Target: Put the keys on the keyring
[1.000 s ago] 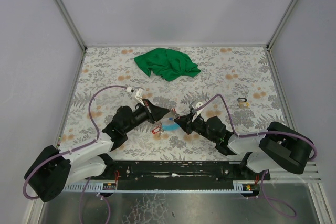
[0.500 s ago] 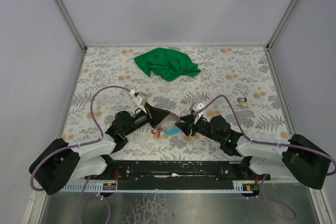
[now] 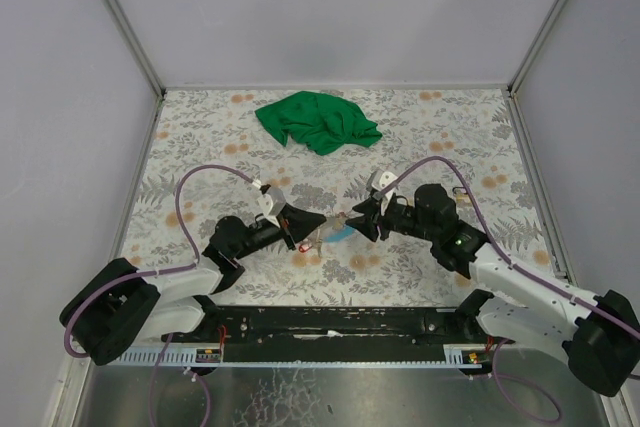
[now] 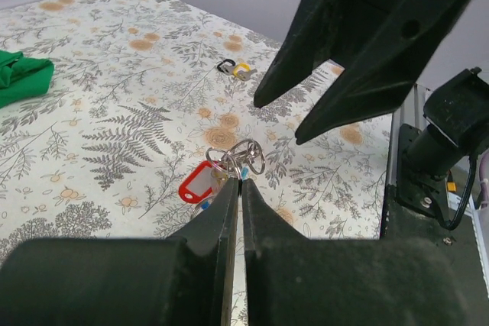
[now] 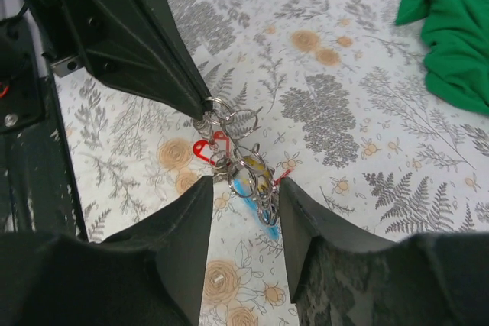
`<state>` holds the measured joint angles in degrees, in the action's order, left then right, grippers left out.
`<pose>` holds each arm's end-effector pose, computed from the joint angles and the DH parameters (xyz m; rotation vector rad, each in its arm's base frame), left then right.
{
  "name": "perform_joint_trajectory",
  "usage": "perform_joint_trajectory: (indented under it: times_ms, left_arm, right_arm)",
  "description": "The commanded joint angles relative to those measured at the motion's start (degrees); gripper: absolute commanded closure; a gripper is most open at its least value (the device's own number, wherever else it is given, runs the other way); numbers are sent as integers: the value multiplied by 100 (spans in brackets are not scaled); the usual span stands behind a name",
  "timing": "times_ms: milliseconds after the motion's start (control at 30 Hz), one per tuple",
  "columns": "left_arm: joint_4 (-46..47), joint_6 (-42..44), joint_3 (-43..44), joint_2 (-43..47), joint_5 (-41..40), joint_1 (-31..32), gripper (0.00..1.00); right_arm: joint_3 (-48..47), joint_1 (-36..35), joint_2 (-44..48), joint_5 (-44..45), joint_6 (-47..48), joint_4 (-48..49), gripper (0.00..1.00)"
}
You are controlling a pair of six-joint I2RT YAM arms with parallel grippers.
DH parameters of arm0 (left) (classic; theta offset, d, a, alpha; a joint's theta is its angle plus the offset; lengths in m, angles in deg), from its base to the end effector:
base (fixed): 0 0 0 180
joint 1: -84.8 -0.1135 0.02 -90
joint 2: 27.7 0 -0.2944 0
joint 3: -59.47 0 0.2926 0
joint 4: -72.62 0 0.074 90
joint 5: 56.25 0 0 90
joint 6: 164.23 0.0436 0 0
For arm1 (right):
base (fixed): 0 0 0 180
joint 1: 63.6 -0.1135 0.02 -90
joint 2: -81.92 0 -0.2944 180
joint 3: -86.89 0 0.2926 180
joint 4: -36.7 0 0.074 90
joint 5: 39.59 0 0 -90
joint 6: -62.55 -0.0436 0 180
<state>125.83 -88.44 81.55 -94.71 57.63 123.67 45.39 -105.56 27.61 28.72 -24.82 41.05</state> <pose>0.1640 -0.1548 0.1943 0.6708 1.3713 -1.0465 0.1728 0.1770 0.2709 -0.9347 1.5148 0.8264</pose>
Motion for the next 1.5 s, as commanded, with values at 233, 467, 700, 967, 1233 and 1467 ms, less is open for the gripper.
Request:
perform_joint_trajectory:
  times_ms: [233, 467, 700, 967, 1233, 1467]
  left_arm:
    - [483, 670, 103, 121, 518, -29, 100]
    - [315, 797, 116, 287, 722, -29, 100]
    - [299, 798, 140, 284, 893, -29, 100]
    - [281, 790, 154, 313, 904, -26, 100]
    - [306, 759, 163, 322, 985, -29, 100]
    - [325, 736, 180, 327, 1057, -29, 100]
  right_arm:
    - [-1357, 330, -810, -1298, 1247, -1008, 57]
    - [-1453, 656, -1029, -2283, 2189, -1405, 57]
    - [-1719, 828, -1436, -3058, 2784, -1655, 58]
    - [-2117, 828, -1955, -3809, 3064, -2245, 63]
    - [-2227, 825, -2160, -3990, 3064, -2370, 65]
    - [-2317, 825, -2336, -4067, 3078, -2340, 66]
